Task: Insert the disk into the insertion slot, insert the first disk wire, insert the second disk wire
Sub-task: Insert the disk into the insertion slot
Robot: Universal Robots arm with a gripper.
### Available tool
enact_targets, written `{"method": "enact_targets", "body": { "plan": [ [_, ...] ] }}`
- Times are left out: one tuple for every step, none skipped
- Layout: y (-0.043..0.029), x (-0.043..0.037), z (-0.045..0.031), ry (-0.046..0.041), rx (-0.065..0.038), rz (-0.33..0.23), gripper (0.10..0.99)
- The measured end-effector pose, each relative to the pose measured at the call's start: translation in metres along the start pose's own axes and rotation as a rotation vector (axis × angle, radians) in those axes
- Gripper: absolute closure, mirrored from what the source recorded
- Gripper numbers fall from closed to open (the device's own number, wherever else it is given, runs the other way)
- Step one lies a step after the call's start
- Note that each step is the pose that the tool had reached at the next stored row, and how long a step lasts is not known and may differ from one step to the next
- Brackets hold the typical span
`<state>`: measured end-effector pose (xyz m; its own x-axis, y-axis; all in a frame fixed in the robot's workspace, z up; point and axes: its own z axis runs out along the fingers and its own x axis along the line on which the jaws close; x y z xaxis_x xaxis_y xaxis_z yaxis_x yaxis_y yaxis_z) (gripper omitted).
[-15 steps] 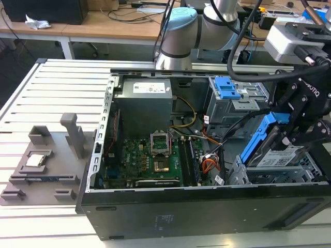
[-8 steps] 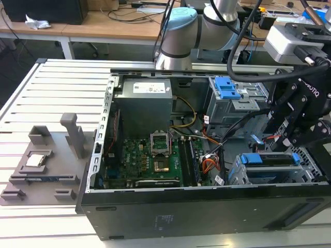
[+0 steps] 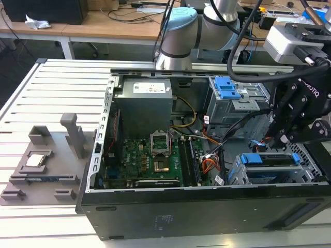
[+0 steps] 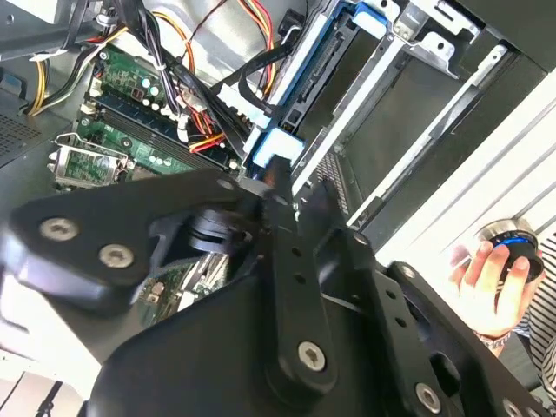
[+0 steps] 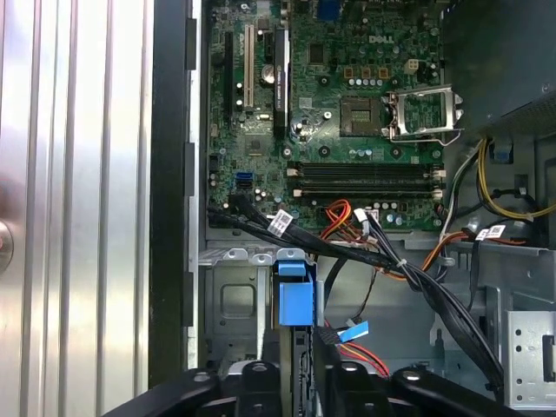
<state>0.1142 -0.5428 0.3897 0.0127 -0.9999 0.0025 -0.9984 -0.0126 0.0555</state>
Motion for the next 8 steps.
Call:
{"method": "enact_targets", "body": {
  "plan": [
    [0.0, 0.0, 0.0, 0.0, 0.0, 0.0, 0.851],
    [0.0, 0.0, 0.0, 0.0, 0.0, 0.0, 0.91],
    [0.0, 0.0, 0.0, 0.0, 0.0, 0.0, 0.973],
    [0.0, 0.0, 0.0, 0.0, 0.0, 0.0, 0.973],
    [0.0, 0.0, 0.0, 0.0001, 0.0, 0.0, 0.98],
    [0.0, 0.0, 0.0, 0.0001, 0.0, 0.0, 0.98],
    [0.0, 0.0, 0.0, 0.0001, 0.0, 0.0, 0.98],
    [0.0, 0.0, 0.0, 0.0001, 0.0, 0.0, 0.98]
  ]
}}
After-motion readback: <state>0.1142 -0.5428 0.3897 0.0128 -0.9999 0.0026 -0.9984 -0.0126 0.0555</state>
